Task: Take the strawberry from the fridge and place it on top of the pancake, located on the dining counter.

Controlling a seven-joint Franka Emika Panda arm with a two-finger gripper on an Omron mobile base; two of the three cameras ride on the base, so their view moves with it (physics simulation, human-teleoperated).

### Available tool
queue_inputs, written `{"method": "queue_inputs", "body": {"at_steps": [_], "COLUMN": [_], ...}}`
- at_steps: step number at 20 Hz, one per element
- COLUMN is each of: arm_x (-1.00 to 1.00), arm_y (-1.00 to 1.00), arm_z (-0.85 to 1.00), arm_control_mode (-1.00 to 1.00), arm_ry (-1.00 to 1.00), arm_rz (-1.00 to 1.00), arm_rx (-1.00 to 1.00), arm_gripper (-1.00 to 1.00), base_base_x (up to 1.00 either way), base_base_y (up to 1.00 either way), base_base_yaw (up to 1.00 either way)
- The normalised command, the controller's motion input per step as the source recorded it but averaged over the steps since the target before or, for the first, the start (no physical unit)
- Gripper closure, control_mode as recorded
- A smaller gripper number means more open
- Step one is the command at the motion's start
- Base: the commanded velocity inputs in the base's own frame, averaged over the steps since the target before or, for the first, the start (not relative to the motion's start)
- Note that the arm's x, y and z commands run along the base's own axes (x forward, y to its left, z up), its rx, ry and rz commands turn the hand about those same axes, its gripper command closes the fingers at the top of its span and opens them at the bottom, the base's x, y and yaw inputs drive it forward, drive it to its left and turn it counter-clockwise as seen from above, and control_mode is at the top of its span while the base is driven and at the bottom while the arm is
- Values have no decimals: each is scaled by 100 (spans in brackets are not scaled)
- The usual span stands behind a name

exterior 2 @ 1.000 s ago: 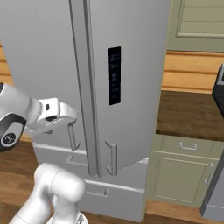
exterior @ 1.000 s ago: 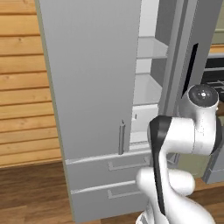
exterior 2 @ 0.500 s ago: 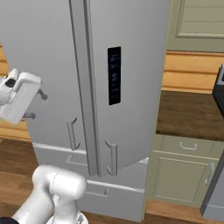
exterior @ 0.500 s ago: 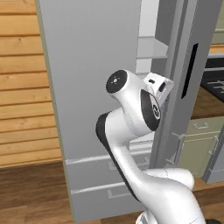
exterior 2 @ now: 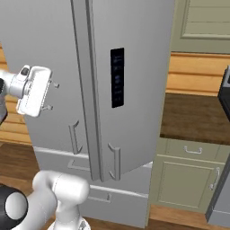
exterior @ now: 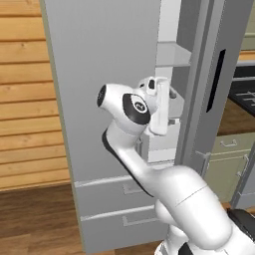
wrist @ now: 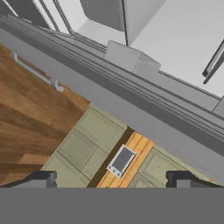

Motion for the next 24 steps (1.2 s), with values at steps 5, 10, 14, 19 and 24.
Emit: {"method": "queue_inputs", "body": {"at_steps": [5,10,14,19,24], "arm_x": [25,36,49,77,7], "arm_y": [-53,-49,-35,-2,-20], "arm_z": [-1,-3,-3,-5,0], "arm_control_mode": [-100,-100,-100,-100,-100], "arm_ry": [7,9,10,13,9], "arm_rz": [10,20,26,23,2], "arm_rx": [-1,0,-4,-9,-3], "arm_gripper": [-100,-100,-100,-100,-100], "base_base_x": [0,0,0,0,0], "base_base_y": [0,0,0,0,0], "base_base_yaw": [0,0,0,0,0]}}
